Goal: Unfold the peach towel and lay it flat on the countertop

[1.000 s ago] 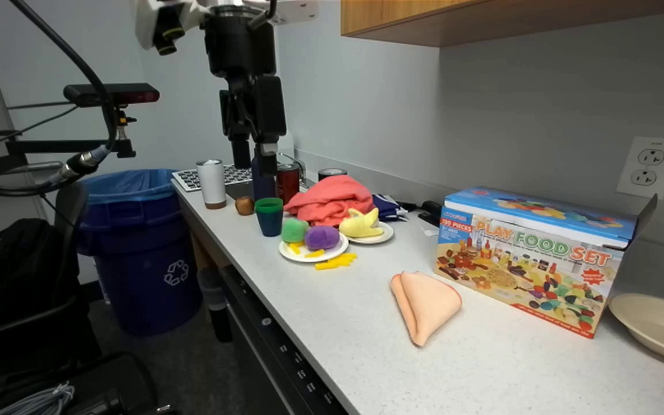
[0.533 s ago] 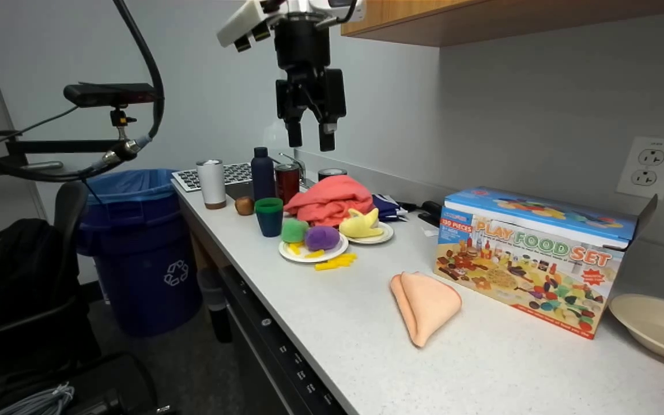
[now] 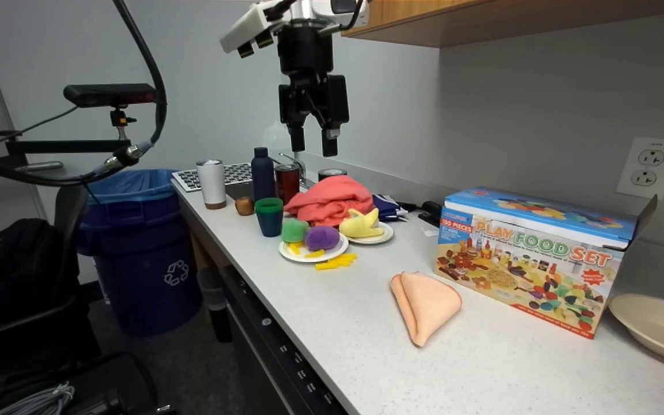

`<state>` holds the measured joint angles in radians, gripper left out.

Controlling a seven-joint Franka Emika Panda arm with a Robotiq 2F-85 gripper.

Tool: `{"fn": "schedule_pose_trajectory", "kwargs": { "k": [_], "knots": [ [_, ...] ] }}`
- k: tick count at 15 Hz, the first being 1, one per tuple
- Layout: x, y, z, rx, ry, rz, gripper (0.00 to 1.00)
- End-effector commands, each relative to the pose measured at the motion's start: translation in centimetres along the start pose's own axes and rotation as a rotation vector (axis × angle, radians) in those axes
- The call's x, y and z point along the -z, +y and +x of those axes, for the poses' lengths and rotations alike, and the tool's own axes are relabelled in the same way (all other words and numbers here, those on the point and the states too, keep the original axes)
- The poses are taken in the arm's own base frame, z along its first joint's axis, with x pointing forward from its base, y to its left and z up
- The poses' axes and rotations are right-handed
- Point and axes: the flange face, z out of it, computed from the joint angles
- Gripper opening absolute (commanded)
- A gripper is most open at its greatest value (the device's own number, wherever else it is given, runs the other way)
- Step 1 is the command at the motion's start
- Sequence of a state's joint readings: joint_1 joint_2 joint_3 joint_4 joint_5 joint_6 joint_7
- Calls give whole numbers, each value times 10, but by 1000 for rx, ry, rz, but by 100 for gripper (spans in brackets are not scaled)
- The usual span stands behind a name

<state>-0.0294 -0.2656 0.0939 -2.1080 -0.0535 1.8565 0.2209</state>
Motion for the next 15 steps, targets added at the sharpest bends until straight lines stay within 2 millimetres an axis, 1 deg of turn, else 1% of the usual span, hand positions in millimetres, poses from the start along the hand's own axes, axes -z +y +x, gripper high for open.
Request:
{"fn": "schedule_pose_trajectory", "kwargs": {
  "k": [1,3,5,6,9,10,11,13,15],
  "knots": [
    [-28,19,12,-23,19,-14,100],
    [-48,32,23,-38,23,-18,100],
    [-69,41,38,-48,28,-20,100],
    [-76,41,47,-46,31,-20,100],
    [-89,33,68,-51,37,-20,100],
    [-91,32,71,-57,32,-22,100],
    [-92,35,56,-52,23,-14,100],
    [-96,33,64,-51,19,-15,100],
    [-96,33,66,-51,21,-15,100]
  ]
}}
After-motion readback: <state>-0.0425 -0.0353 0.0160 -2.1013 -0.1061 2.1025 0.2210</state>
